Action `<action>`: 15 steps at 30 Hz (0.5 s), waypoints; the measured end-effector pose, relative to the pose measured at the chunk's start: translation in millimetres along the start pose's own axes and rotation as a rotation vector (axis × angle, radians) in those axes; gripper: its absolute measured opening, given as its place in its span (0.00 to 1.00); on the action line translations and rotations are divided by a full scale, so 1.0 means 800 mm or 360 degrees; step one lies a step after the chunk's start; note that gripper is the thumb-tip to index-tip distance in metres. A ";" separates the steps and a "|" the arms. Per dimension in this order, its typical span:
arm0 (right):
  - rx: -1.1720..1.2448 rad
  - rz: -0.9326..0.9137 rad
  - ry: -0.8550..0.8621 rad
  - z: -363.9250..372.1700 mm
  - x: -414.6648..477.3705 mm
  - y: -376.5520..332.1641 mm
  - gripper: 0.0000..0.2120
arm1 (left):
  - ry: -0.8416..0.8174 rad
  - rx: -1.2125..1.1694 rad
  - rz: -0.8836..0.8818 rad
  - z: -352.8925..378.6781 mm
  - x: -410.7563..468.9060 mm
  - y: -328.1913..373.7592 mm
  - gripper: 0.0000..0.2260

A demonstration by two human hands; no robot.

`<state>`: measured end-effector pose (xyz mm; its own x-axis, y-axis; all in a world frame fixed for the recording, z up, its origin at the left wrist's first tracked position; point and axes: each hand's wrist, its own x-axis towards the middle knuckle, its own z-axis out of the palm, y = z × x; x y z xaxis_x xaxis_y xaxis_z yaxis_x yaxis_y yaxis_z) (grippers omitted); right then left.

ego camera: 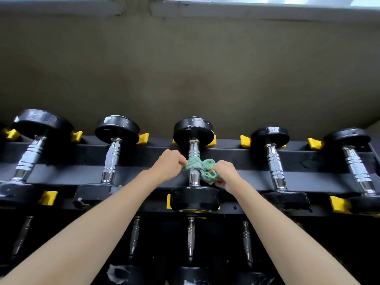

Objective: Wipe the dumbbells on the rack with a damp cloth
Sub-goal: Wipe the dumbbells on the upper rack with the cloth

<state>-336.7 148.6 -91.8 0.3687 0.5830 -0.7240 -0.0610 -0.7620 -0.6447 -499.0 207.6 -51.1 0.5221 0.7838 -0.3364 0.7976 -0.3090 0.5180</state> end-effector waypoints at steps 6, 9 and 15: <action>0.0029 0.0076 -0.0005 -0.002 -0.018 0.006 0.06 | -0.0048 0.0022 -0.0014 0.006 -0.018 0.006 0.19; 0.0037 0.0116 -0.0001 -0.004 -0.026 0.008 0.05 | -0.0114 -0.0017 -0.0044 0.006 -0.023 0.008 0.17; 0.0054 0.0214 0.0025 -0.006 -0.033 0.003 0.03 | -0.0393 -0.0040 -0.0067 -0.002 -0.031 0.006 0.16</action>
<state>-342.1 129.8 -72.9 0.3695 0.4717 -0.8006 -0.1420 -0.8228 -0.5503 -508.6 187.3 -39.3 0.5489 0.6394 -0.5384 0.8141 -0.2630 0.5177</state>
